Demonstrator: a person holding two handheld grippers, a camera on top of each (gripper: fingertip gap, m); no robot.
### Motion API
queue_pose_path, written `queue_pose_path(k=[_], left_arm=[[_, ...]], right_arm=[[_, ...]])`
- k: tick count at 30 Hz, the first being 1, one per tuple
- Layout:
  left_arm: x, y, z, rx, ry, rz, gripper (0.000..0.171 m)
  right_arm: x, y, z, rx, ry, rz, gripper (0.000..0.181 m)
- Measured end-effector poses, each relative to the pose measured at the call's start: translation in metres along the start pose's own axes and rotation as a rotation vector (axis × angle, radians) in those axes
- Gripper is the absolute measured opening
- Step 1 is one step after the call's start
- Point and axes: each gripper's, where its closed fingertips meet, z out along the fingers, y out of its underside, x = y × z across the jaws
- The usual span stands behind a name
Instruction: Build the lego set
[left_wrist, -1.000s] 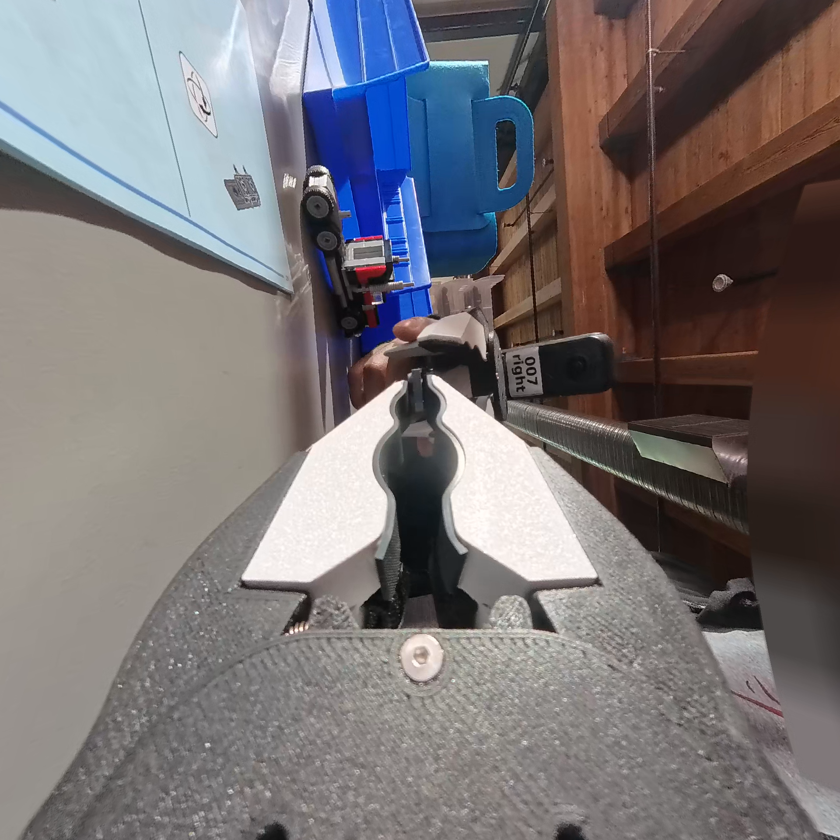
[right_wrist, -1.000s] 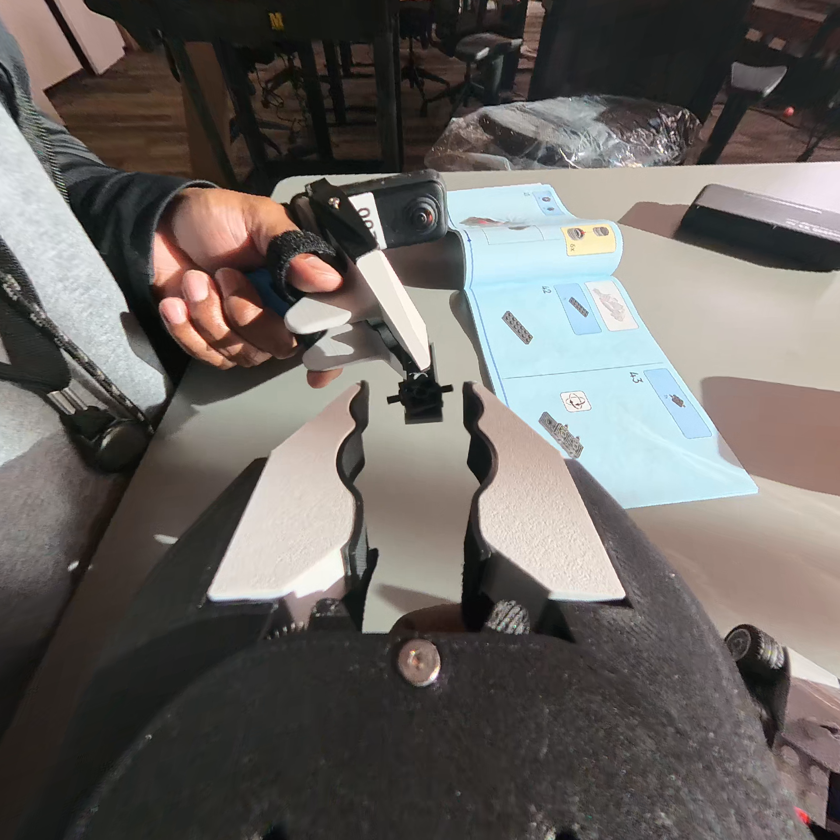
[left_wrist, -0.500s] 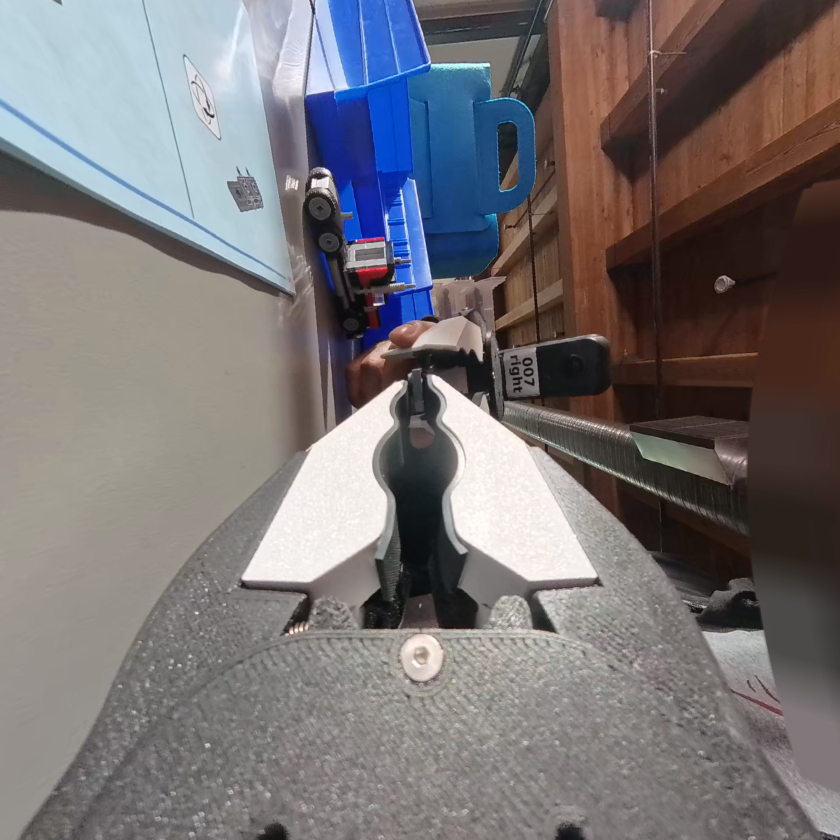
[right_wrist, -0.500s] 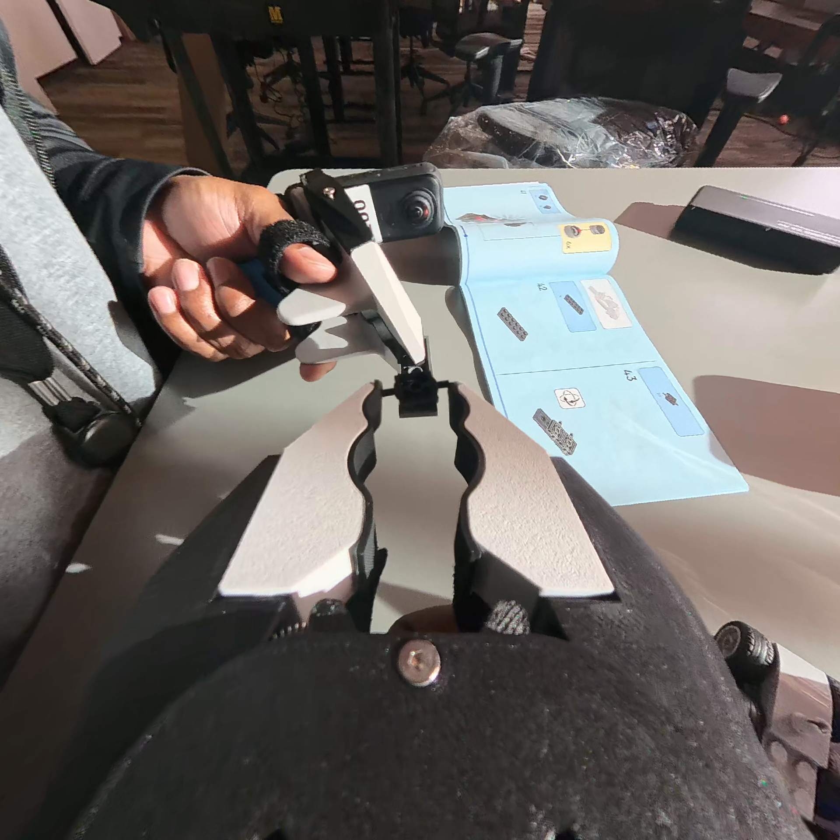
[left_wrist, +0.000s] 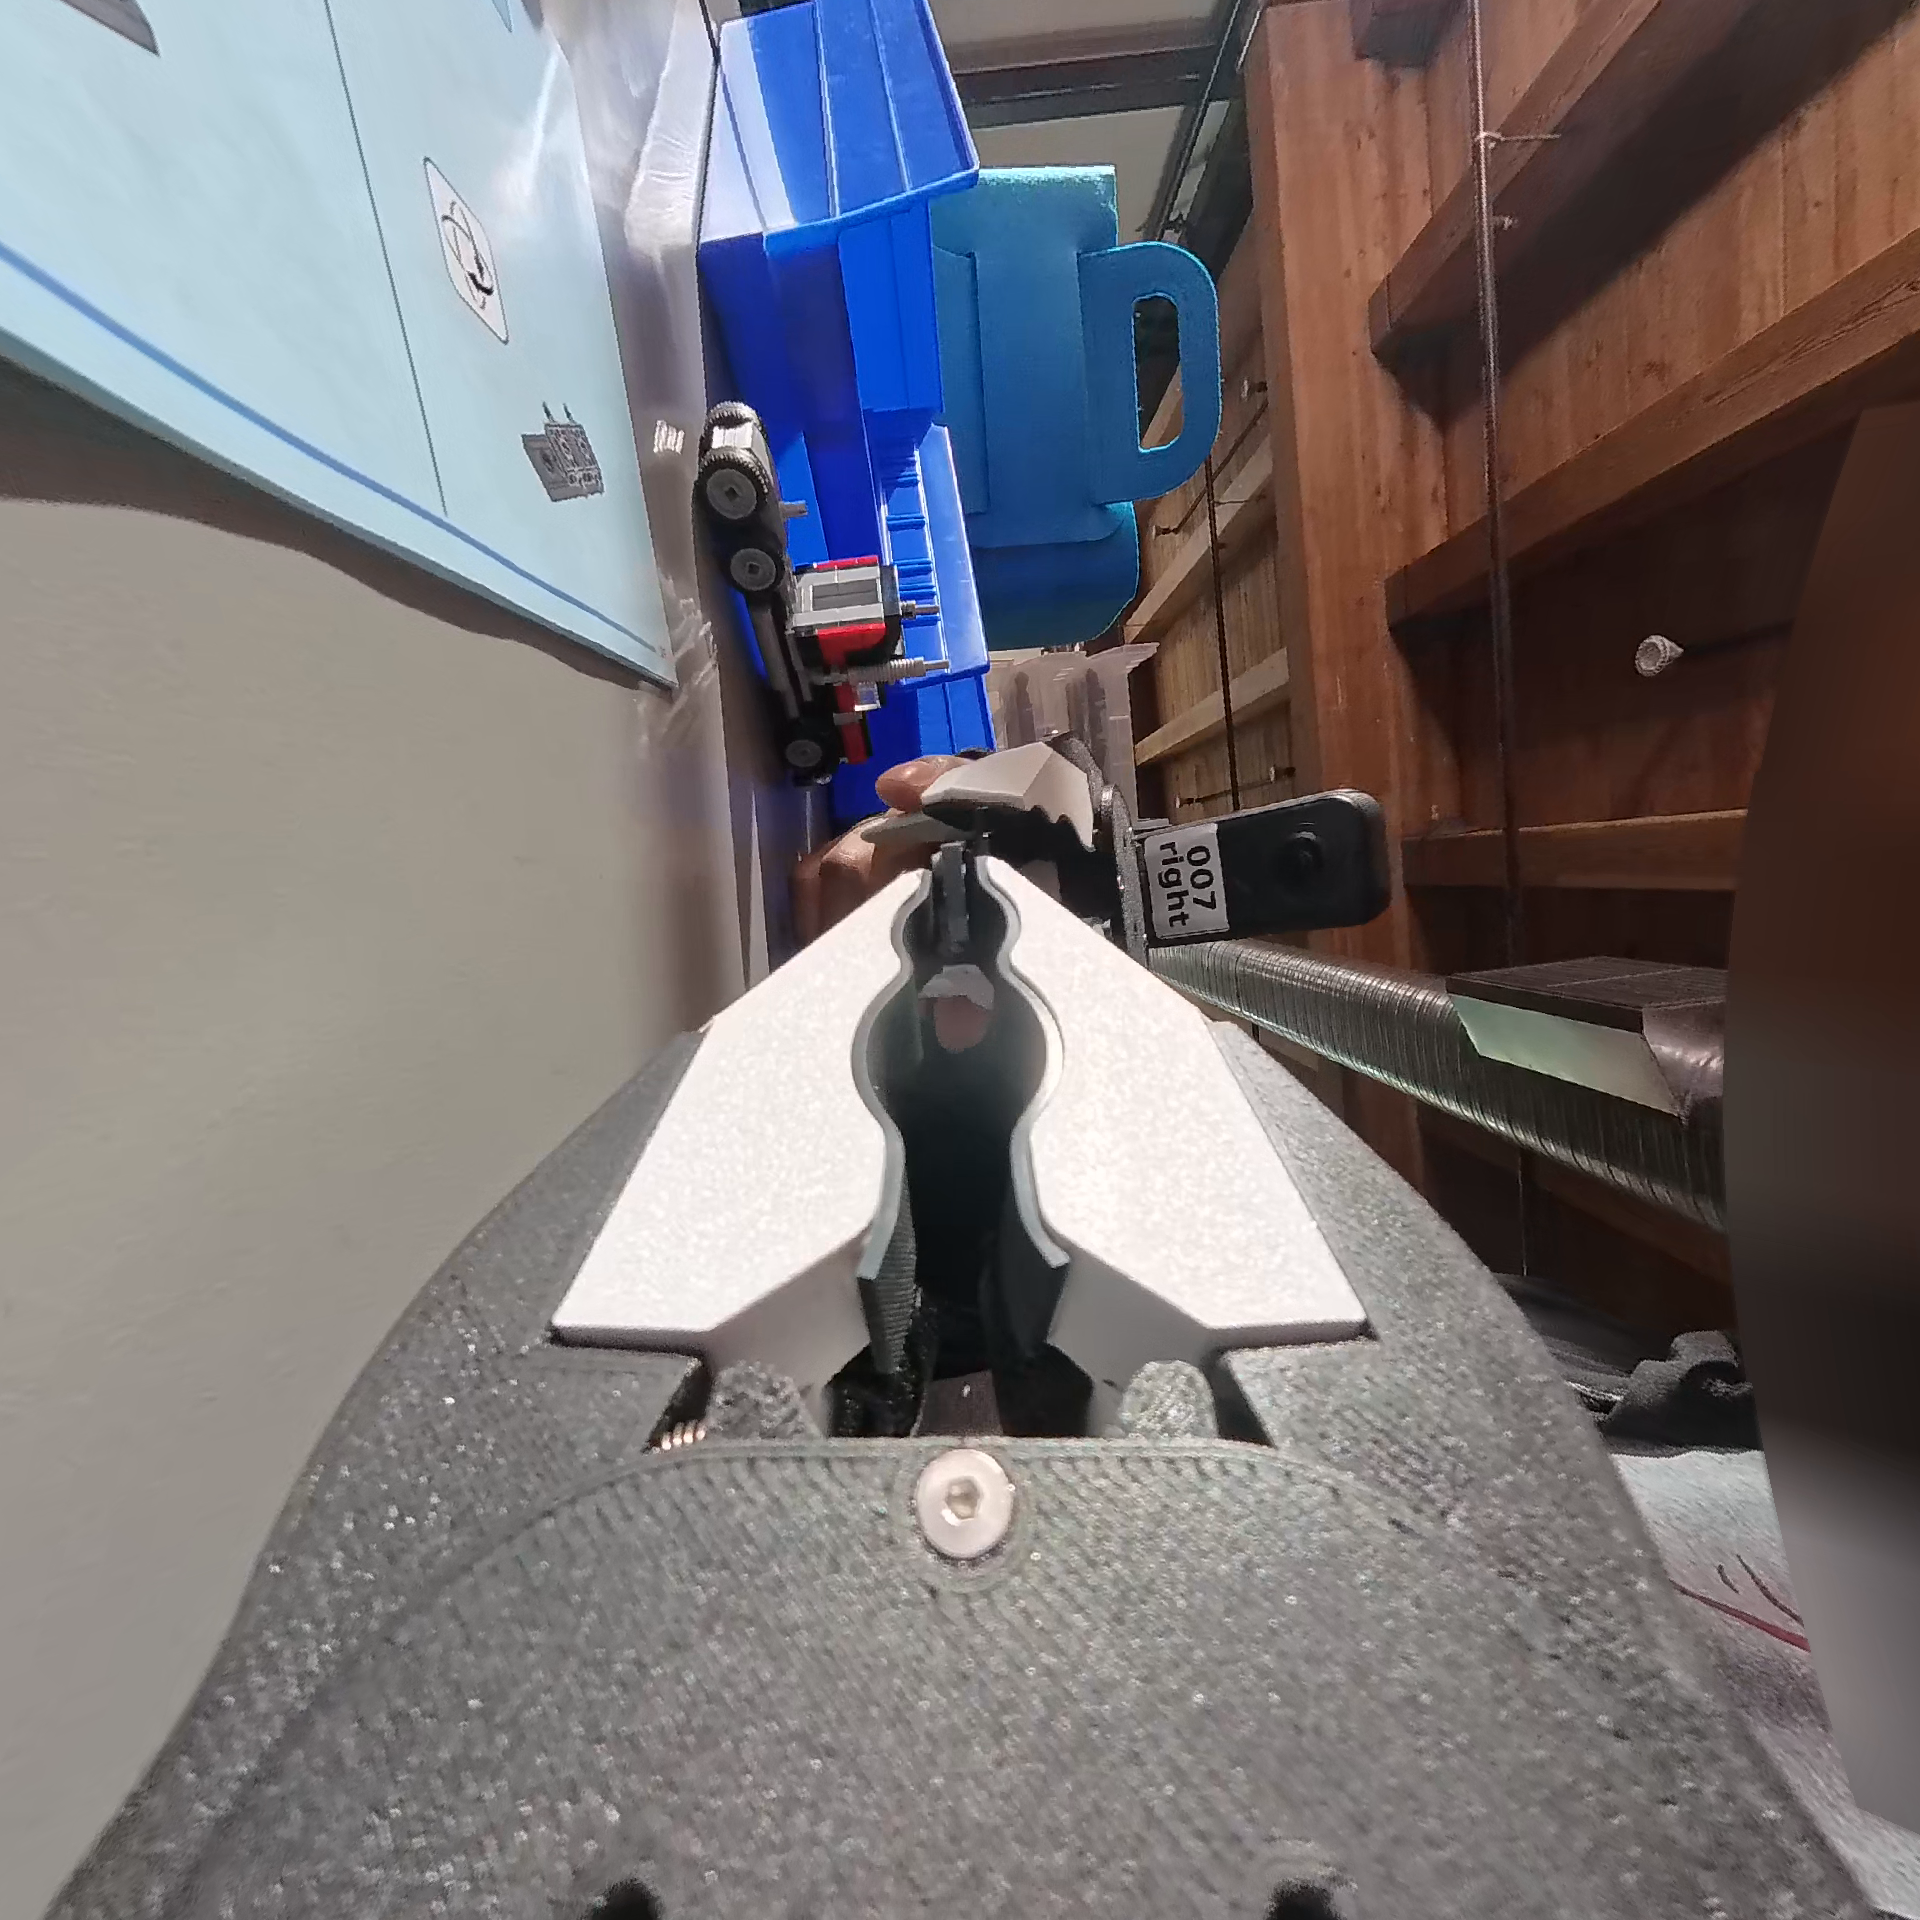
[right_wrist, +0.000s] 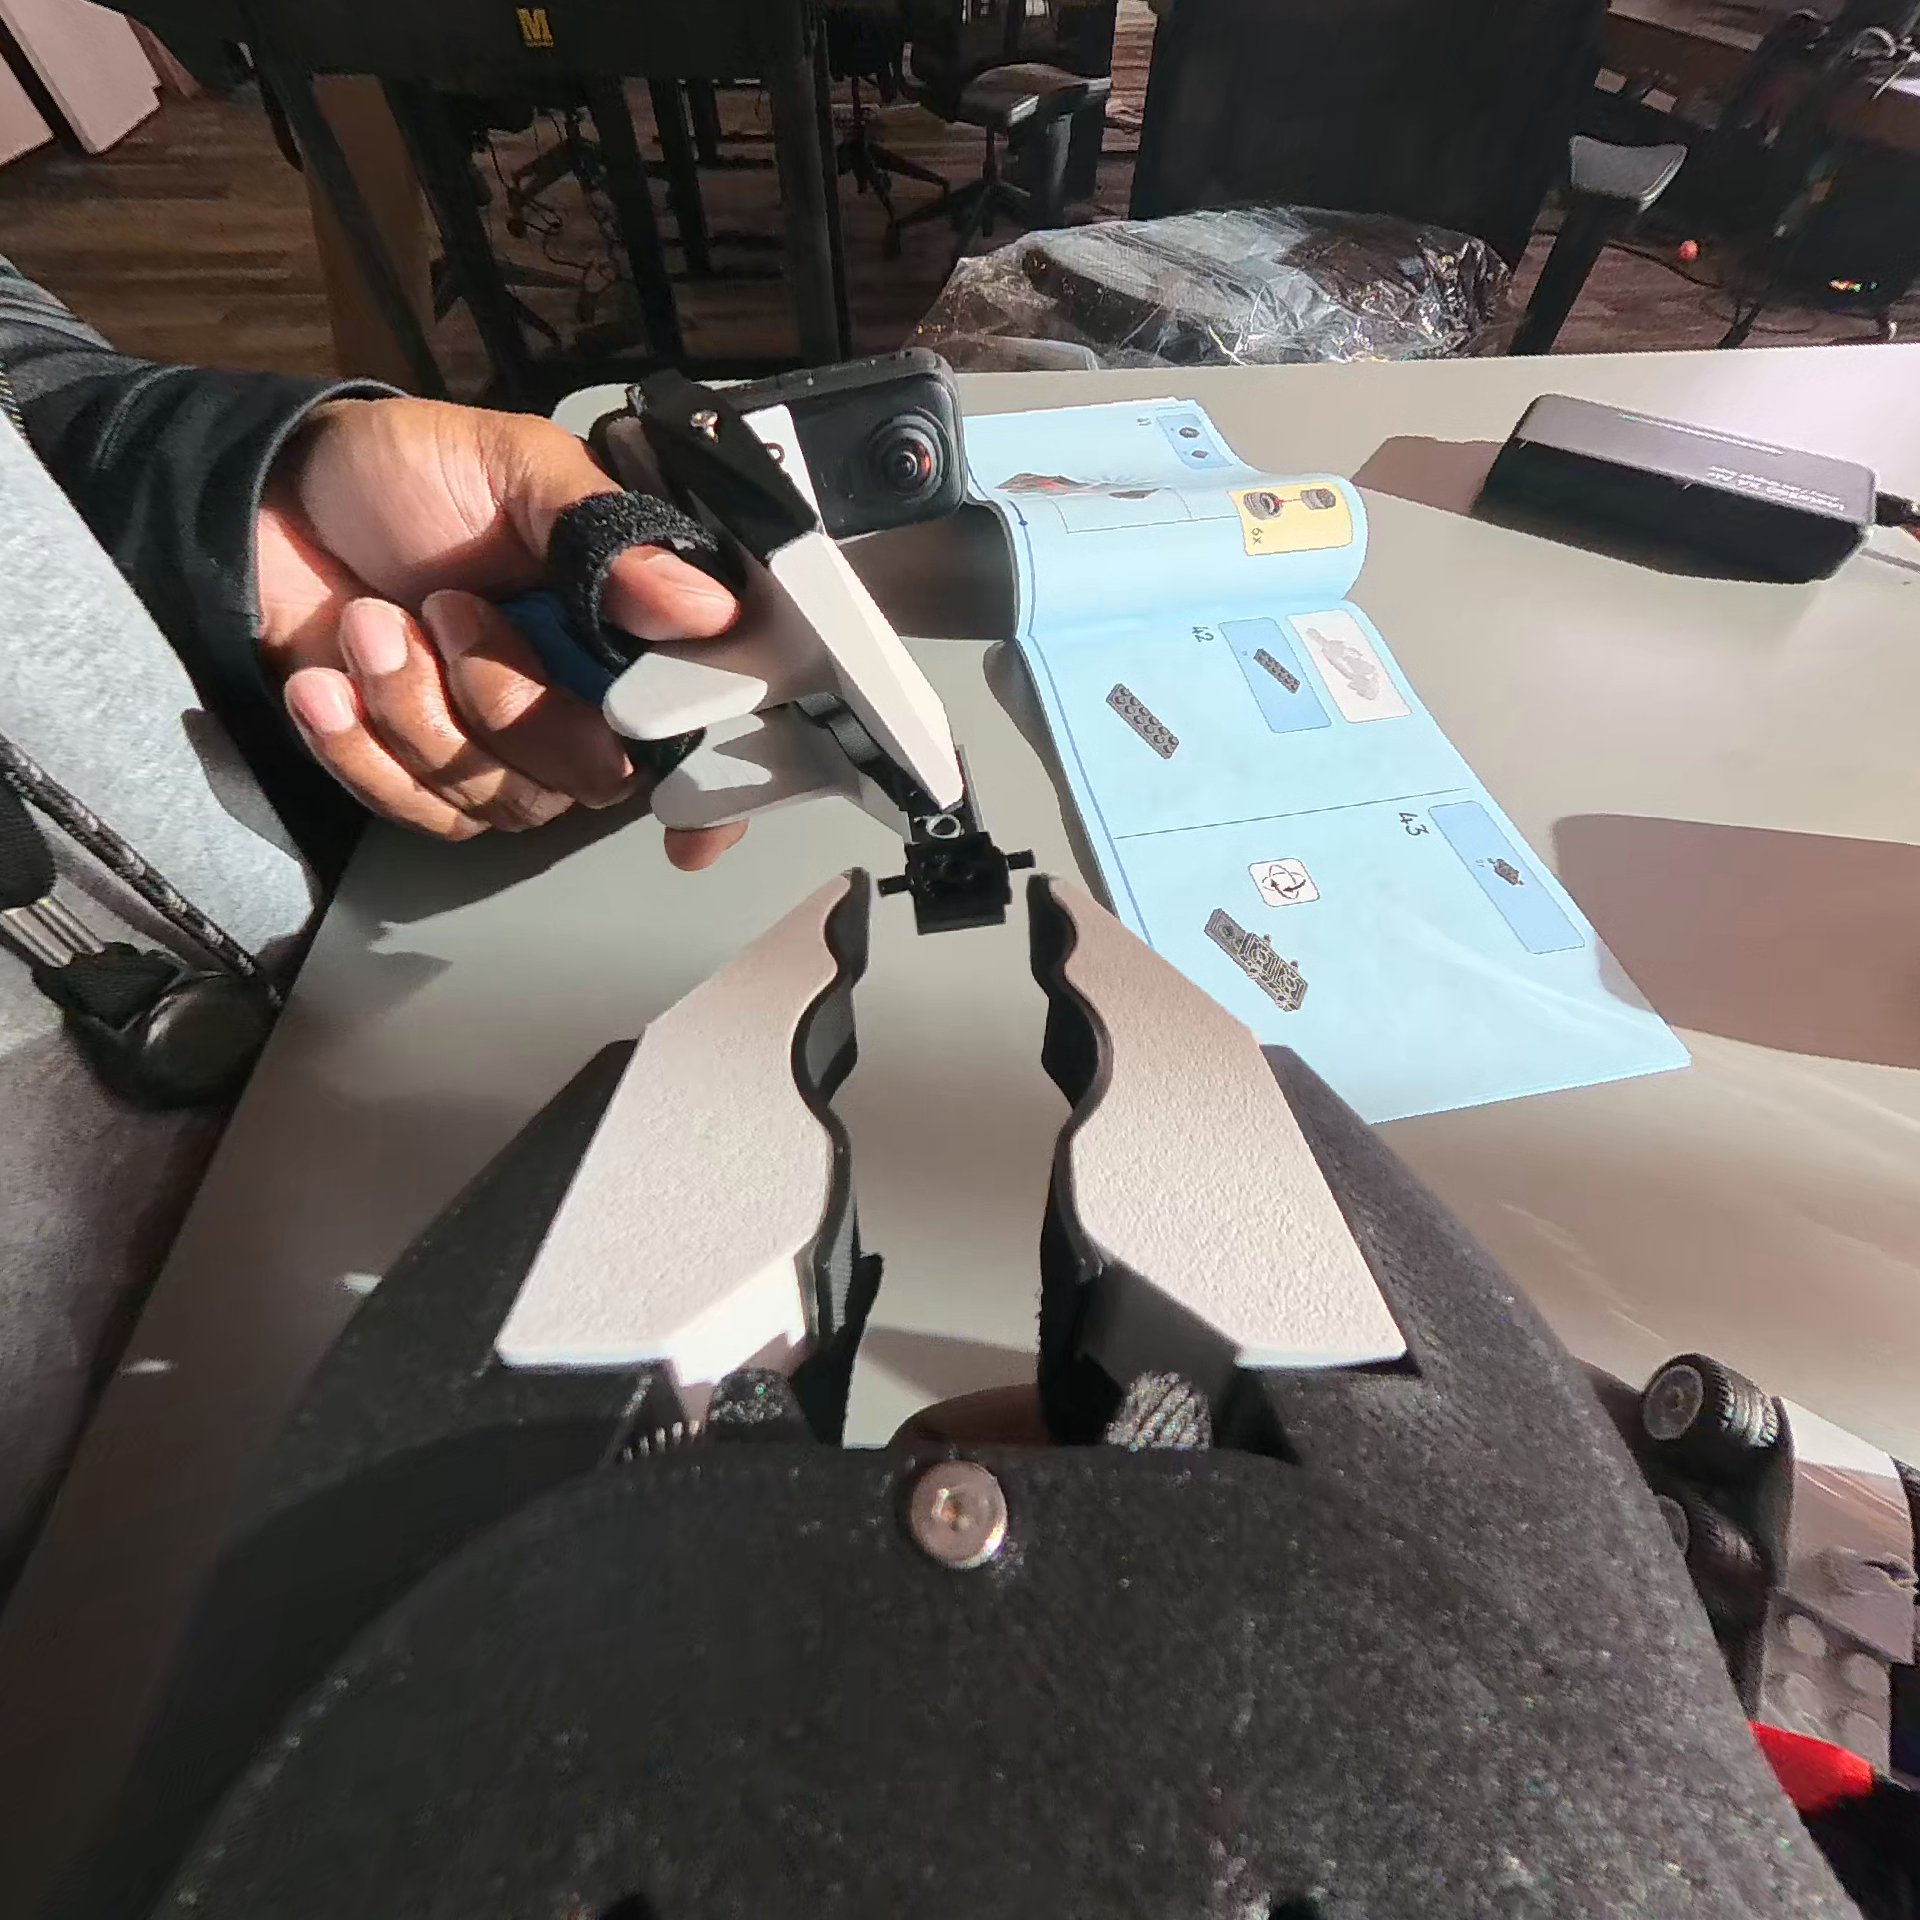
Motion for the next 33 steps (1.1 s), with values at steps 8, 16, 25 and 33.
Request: queue_pose_path(k=[8,16,25,33], left_arm=[[0.0,0.0,0.0,0.002,0.002,-0.003,0.005],[0.001,0.001,0.001,-0.007,0.001,0.009,0.006],[0.002,0.003,0.001,-0.014,-0.002,0.037,0.005],[0.011,-0.001,0.001,0.014,0.041,0.074,0.006]], right_arm=[[0.003,-0.003,-0.008,0.01,0.016,0.177,0.052],[0.014,-0.007,-0.023,0.173,-0.024,0.922,0.047],[0.008,0.002,-0.012,0.203,-0.081,1.138,0.037],[0.003,-0.007,-0.011,0.268,-0.132,1.16,0.019]])
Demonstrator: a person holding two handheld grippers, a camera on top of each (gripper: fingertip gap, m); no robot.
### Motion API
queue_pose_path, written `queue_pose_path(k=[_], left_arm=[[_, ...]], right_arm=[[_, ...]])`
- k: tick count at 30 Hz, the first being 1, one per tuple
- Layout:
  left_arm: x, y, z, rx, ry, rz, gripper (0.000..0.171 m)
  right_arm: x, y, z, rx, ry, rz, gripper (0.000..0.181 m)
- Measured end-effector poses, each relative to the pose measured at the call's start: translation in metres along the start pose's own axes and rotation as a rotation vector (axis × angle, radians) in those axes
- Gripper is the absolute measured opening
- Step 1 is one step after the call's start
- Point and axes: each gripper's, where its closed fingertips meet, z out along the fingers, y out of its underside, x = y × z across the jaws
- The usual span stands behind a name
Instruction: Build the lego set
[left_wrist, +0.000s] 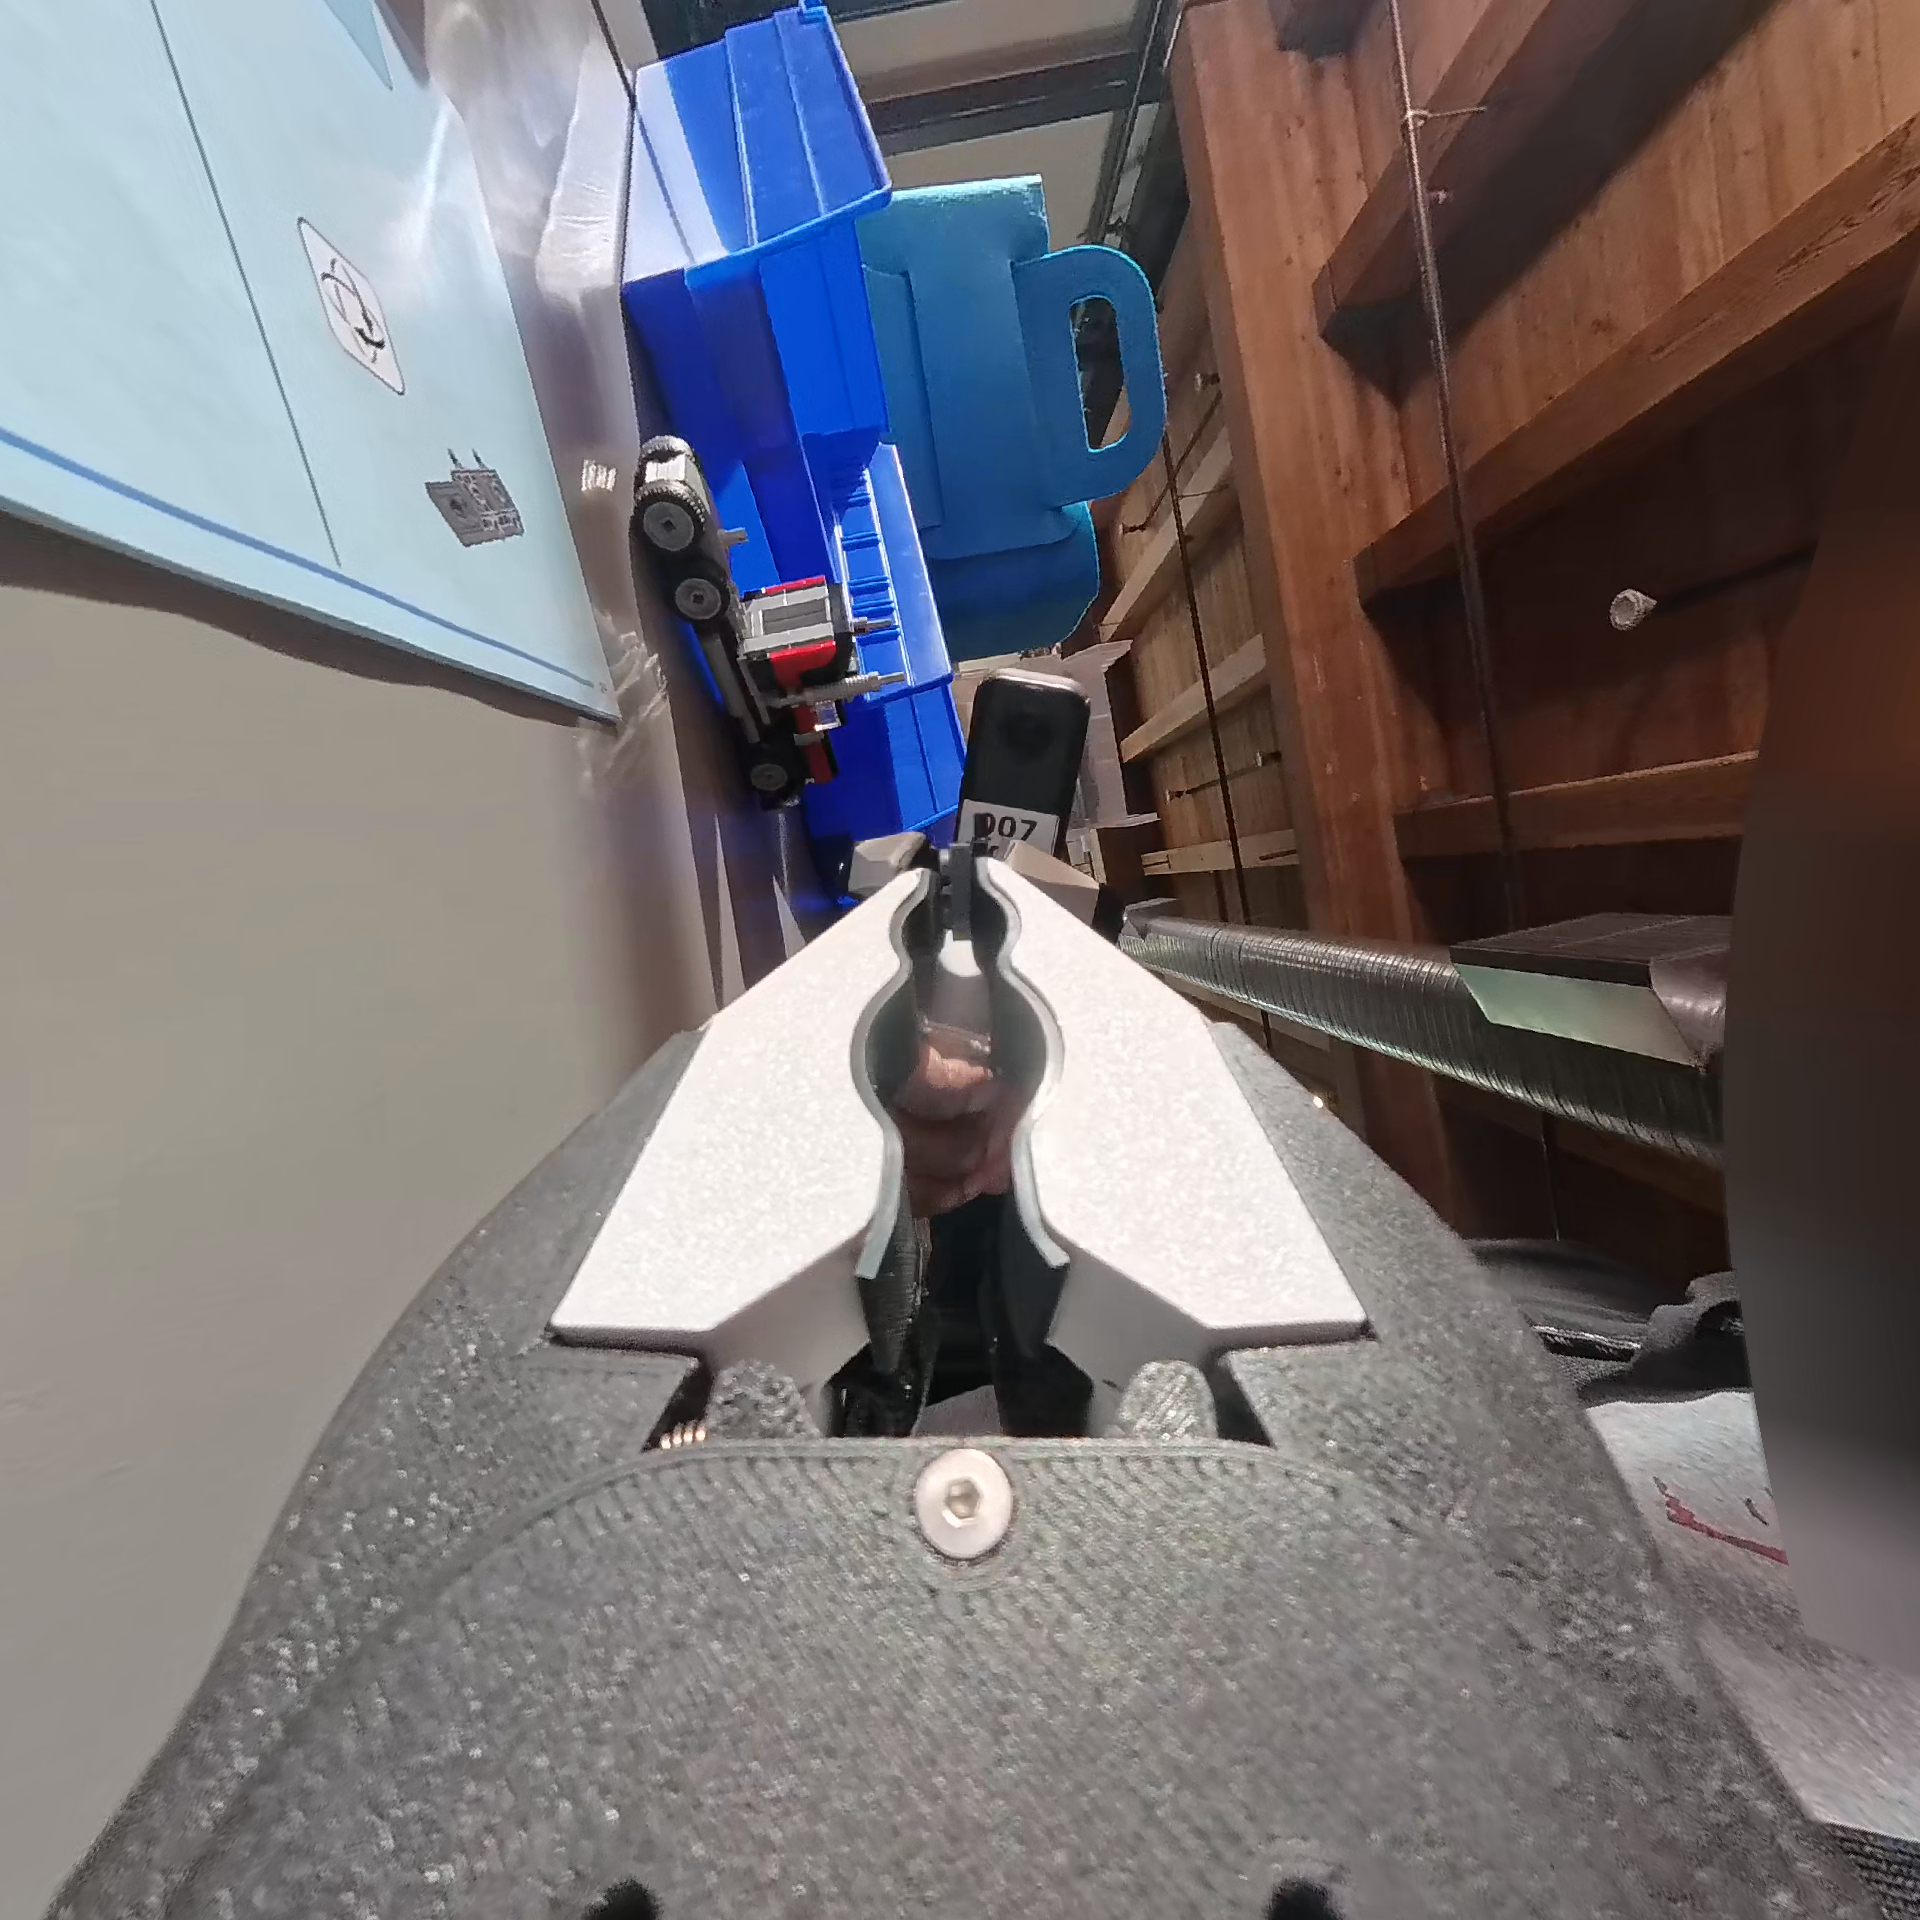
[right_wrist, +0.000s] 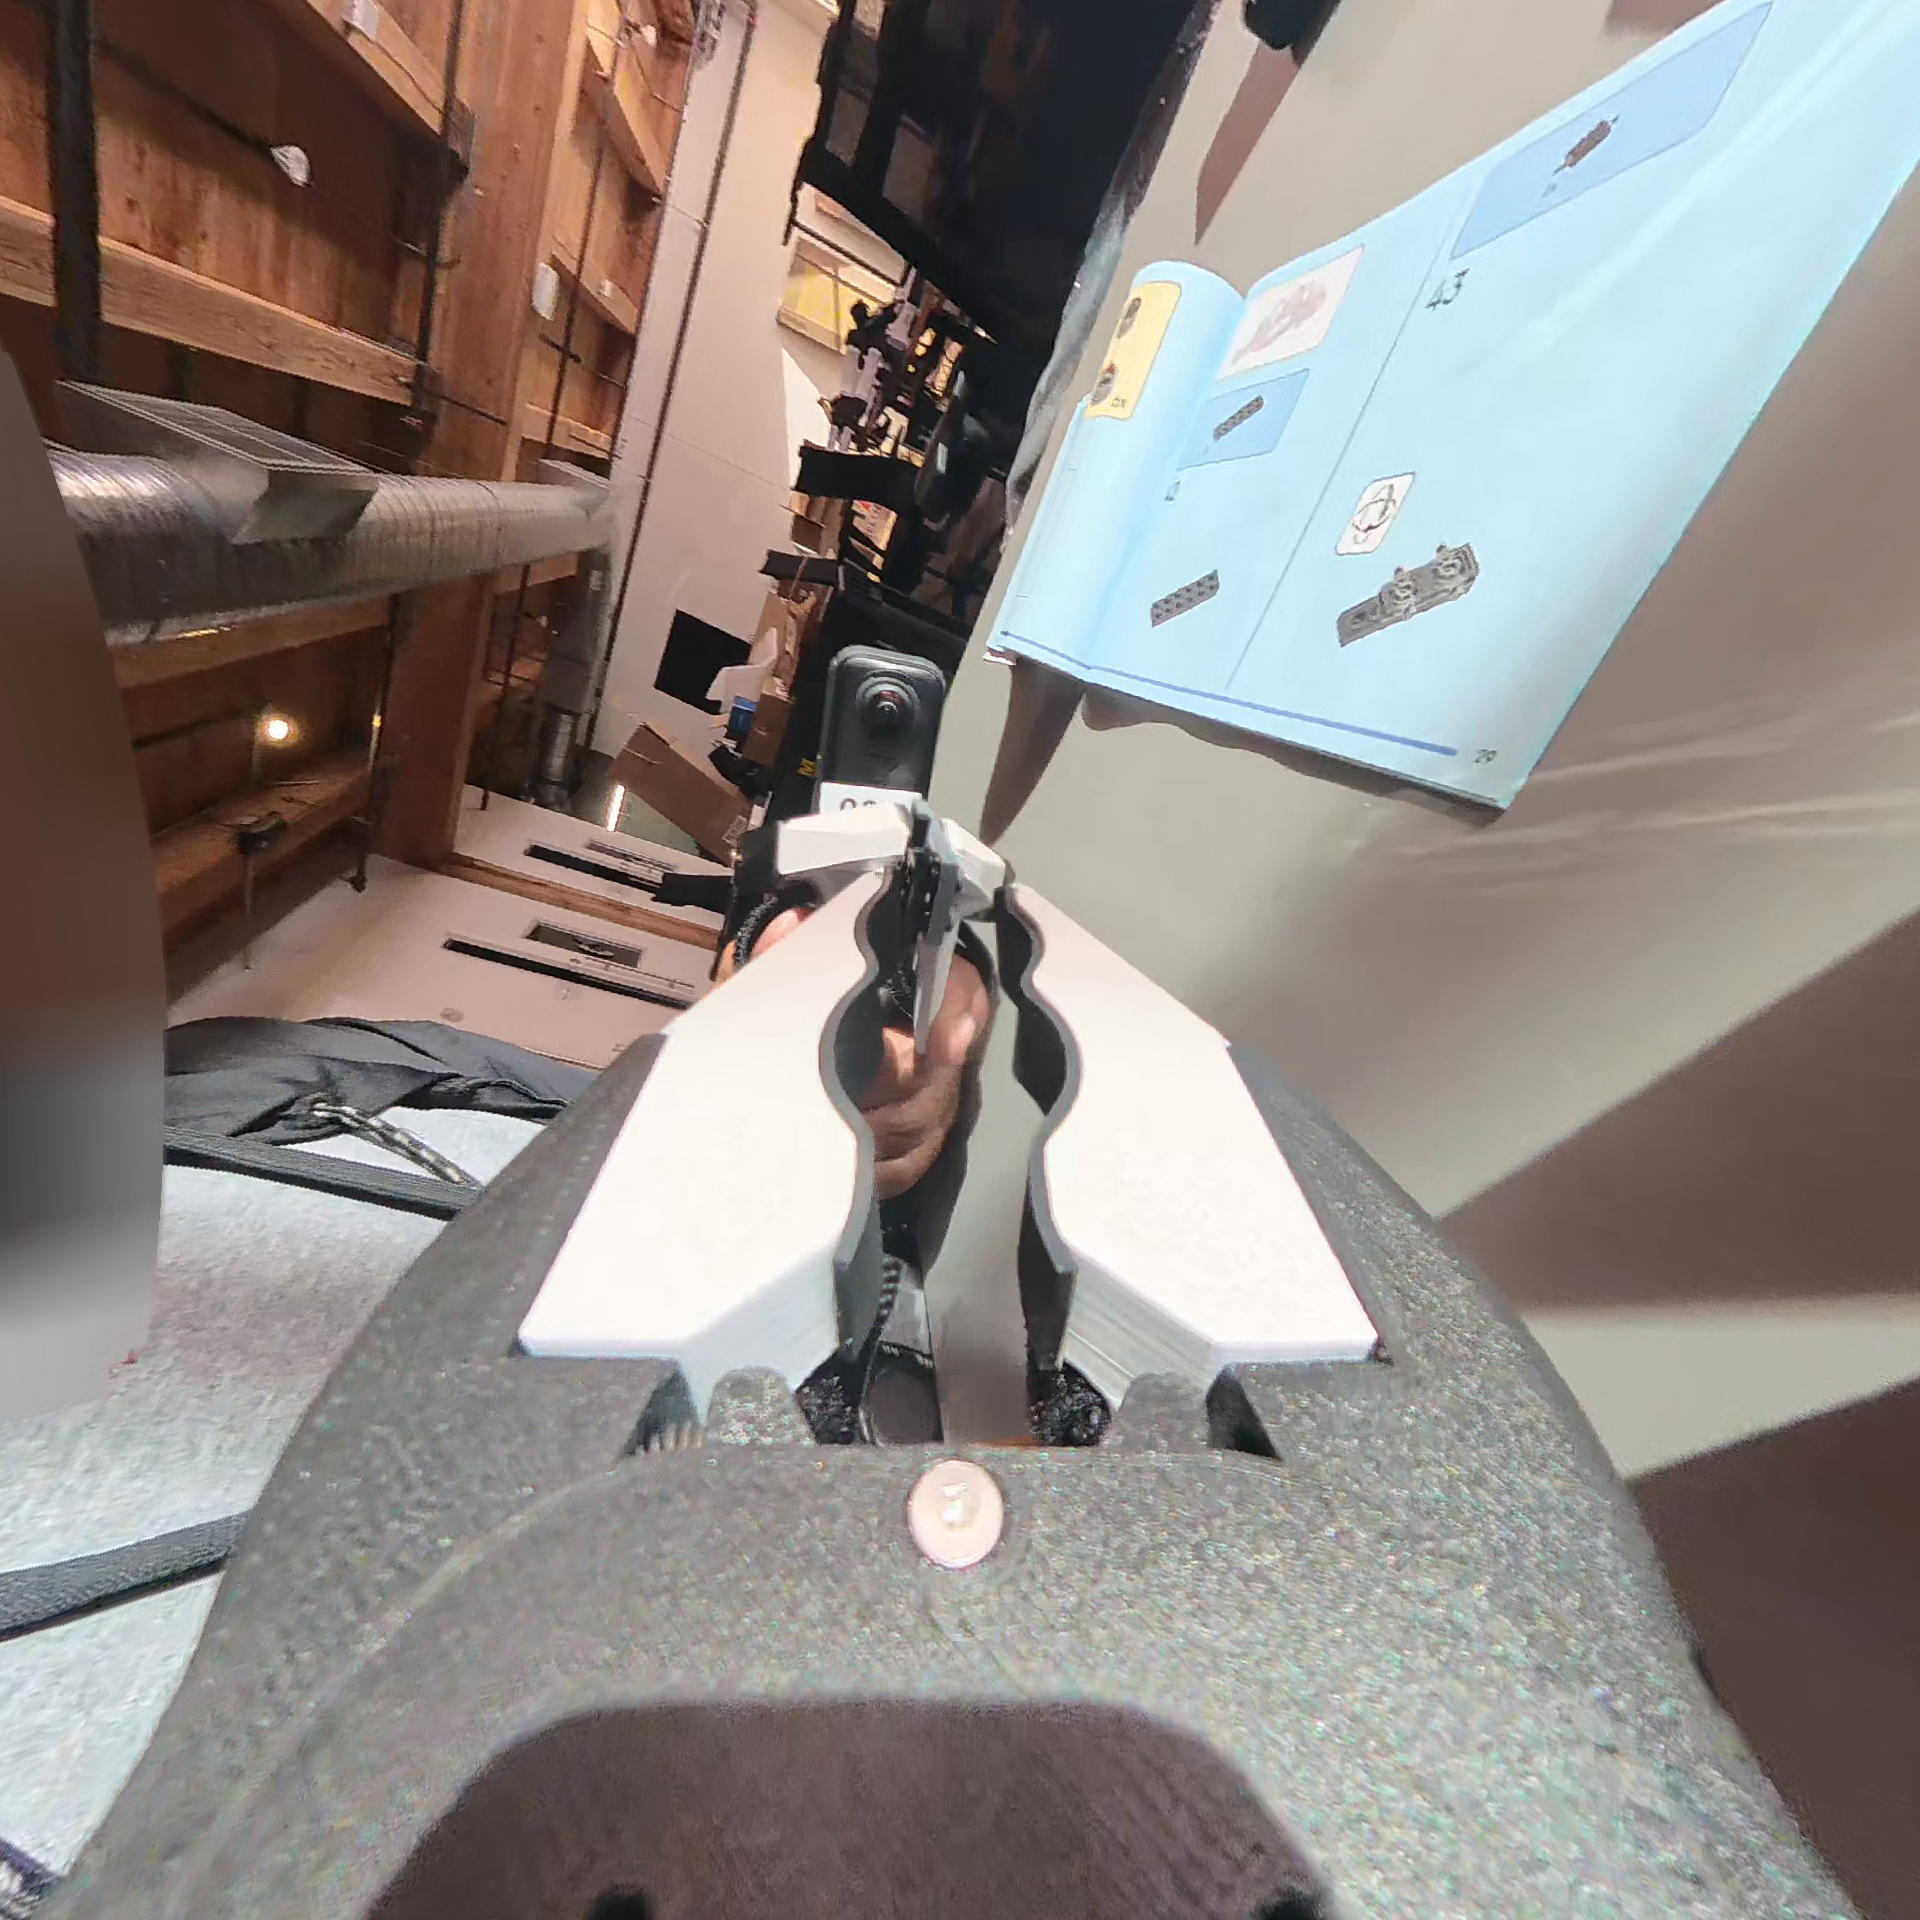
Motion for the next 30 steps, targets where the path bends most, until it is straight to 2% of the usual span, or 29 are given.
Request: queue_pose_path(k=[11,22,30], left_arm=[[0.017,0.002,0.001,-0.008,0.051,0.152,0.006],[0.038,0.013,0.0,-0.118,0.109,0.457,0.006],[0.044,0.019,-0.002,-0.187,0.153,0.56,0.008]], right_arm=[[-0.021,-0.003,-0.003,0.011,-0.077,-0.109,0.012],[-0.045,0.002,-0.009,-0.015,-0.15,-0.261,0.011],[-0.052,0.005,-0.011,-0.011,-0.18,-0.306,0.011]])
